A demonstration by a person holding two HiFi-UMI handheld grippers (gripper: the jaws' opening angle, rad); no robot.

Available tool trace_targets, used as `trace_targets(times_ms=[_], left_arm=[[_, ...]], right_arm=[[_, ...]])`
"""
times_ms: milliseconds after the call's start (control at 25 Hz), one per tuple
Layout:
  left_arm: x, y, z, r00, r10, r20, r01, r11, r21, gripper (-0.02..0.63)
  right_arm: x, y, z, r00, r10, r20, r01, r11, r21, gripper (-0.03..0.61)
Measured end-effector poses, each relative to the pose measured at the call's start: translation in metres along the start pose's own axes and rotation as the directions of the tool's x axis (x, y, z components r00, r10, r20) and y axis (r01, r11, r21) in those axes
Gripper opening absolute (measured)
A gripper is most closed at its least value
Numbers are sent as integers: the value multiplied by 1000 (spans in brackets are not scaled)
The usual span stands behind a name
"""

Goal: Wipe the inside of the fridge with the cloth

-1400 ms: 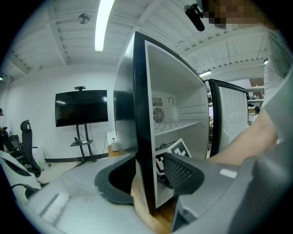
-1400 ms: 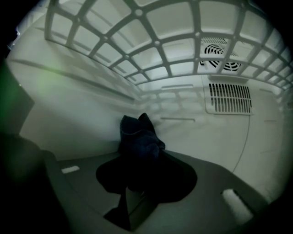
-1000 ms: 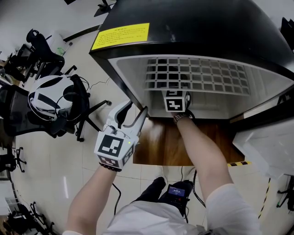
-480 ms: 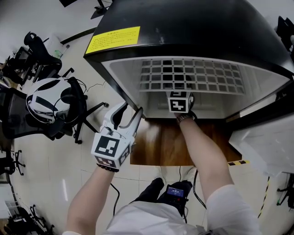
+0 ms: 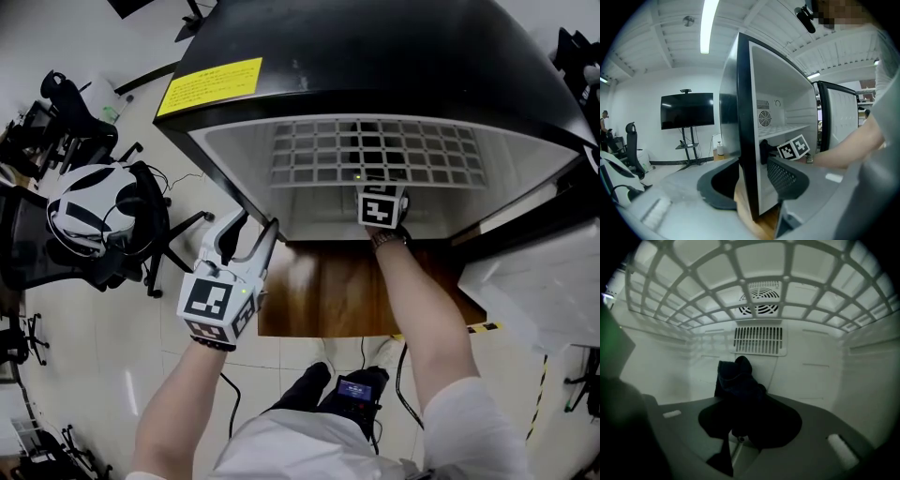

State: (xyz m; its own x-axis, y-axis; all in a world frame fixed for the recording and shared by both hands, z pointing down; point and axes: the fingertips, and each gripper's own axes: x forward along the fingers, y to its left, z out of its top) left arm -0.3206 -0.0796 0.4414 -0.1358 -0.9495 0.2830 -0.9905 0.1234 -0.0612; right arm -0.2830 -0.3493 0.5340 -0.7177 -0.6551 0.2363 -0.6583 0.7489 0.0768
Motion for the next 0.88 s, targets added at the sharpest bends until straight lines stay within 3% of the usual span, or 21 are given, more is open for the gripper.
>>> trace_targets(times_ms=[880], left_arm=[[0,0,-1,1000,5,1,-5,1000,4,186]], right_arm=[[-23,-100,-14,980,-192,-51,194,980,38,126]])
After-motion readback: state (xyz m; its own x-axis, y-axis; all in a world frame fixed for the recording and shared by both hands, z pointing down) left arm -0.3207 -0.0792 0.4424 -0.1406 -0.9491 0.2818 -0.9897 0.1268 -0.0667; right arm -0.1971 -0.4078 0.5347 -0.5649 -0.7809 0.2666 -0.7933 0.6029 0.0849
